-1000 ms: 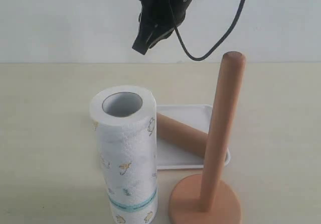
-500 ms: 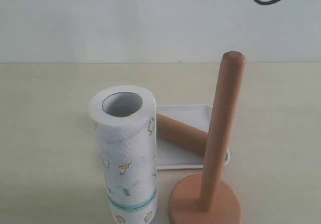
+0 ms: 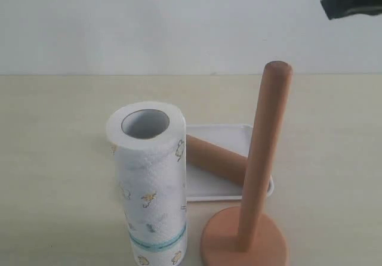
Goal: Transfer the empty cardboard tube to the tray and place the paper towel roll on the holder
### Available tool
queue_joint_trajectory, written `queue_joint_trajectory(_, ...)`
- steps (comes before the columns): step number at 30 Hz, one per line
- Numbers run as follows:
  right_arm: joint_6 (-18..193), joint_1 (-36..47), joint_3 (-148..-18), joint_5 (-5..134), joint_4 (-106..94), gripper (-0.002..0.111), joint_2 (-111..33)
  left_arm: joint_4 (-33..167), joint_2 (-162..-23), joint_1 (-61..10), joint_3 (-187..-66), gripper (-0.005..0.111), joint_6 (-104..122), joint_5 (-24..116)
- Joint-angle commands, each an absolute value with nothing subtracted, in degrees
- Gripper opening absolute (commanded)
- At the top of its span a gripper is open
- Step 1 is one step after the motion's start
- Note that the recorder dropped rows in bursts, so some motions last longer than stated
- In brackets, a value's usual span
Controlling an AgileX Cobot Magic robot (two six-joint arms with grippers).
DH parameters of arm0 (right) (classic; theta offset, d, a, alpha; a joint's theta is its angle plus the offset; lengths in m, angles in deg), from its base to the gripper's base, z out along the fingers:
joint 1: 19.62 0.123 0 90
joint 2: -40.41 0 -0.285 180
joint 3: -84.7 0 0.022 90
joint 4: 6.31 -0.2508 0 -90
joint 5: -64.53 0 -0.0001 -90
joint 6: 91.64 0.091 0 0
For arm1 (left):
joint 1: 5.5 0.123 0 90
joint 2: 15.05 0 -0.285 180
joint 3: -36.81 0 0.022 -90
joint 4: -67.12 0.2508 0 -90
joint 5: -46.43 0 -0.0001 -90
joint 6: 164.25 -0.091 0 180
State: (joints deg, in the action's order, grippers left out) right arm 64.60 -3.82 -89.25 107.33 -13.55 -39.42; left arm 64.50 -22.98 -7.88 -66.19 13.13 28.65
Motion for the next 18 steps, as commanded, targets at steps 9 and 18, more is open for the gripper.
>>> queue_joint_trajectory(9,71.32,-5.39,-54.45,79.08,-13.66,0.0,-12.2,64.61,-22.84,-7.77,-65.98,0.004,13.03,29.09)
queue_joint_trajectory(18,72.04,-5.39,-36.97,60.74,-13.66,0.0,3.47,64.61,-22.84,-7.77,-65.98,0.004,13.03,28.98)
